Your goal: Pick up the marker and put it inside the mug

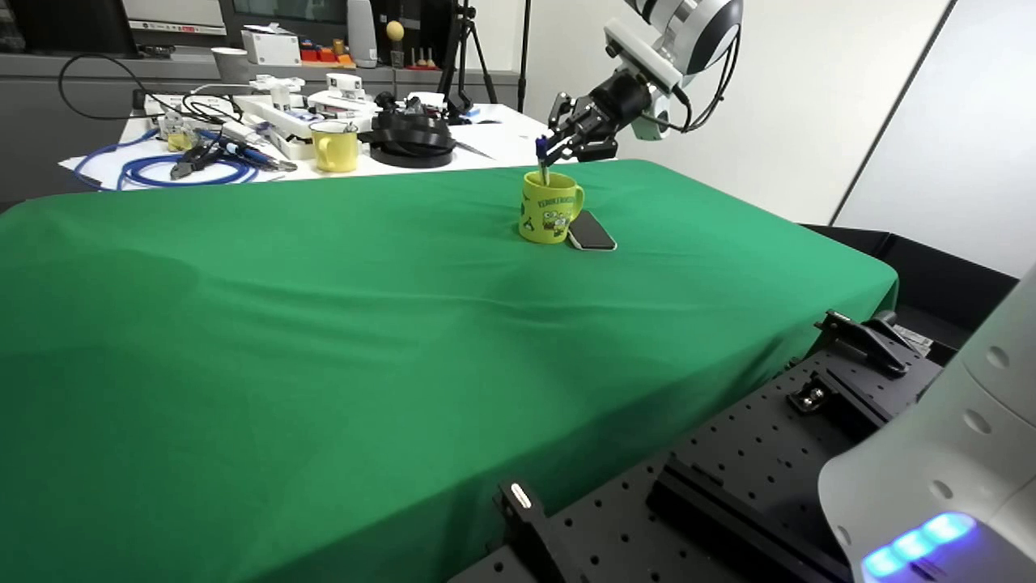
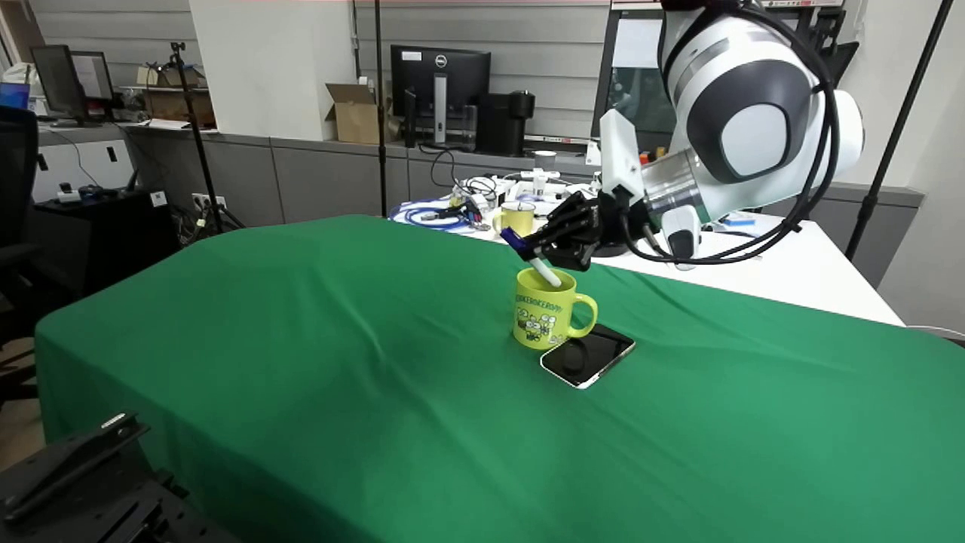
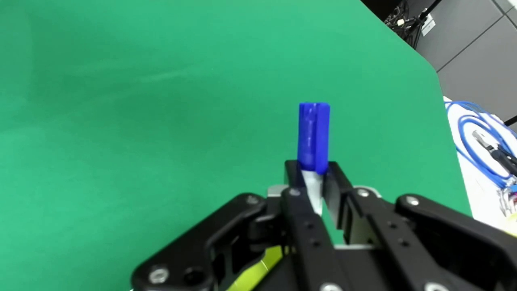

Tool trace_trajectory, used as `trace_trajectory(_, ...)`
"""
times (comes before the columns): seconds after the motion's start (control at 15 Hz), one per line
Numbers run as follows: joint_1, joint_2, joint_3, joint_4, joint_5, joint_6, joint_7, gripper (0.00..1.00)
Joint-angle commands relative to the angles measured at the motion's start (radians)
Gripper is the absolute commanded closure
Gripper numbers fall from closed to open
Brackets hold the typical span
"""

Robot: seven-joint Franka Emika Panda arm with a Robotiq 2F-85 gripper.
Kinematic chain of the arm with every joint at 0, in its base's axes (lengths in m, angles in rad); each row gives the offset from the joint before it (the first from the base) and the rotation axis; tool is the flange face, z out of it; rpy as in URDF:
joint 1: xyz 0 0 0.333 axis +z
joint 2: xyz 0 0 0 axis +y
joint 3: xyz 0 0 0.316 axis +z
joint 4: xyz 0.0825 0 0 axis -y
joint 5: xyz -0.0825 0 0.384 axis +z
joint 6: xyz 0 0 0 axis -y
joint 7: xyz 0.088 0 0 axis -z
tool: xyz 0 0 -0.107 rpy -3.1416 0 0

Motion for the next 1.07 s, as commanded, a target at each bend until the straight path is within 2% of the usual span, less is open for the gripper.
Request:
trace_trajectory(0.0,-0.009,0.008,0.002,0.043,0.015,-0.032,0.046,0.56)
trace_trajectory(0.07,-0.008,-0.003,0.002,0.042,0.013,-0.035,0.047,0.53)
trace_trajectory(0.4,-0.005,-0.078,-0.001,0.042,0.009,-0.077,0.041,0.19)
trace_trajectory(0.6,0.003,-0.098,-0.002,0.05,-0.021,-0.103,0.035,0.02)
trace_trajectory(0.67,0.0,-0.082,-0.002,0.044,-0.005,-0.078,0.004,0.18)
trace_trajectory(0.8,0.002,-0.093,-0.002,0.044,-0.006,-0.091,0.004,0.04)
trace_trajectory(1.0,0.003,-0.093,-0.002,0.043,-0.006,-0.092,0.004,0.01)
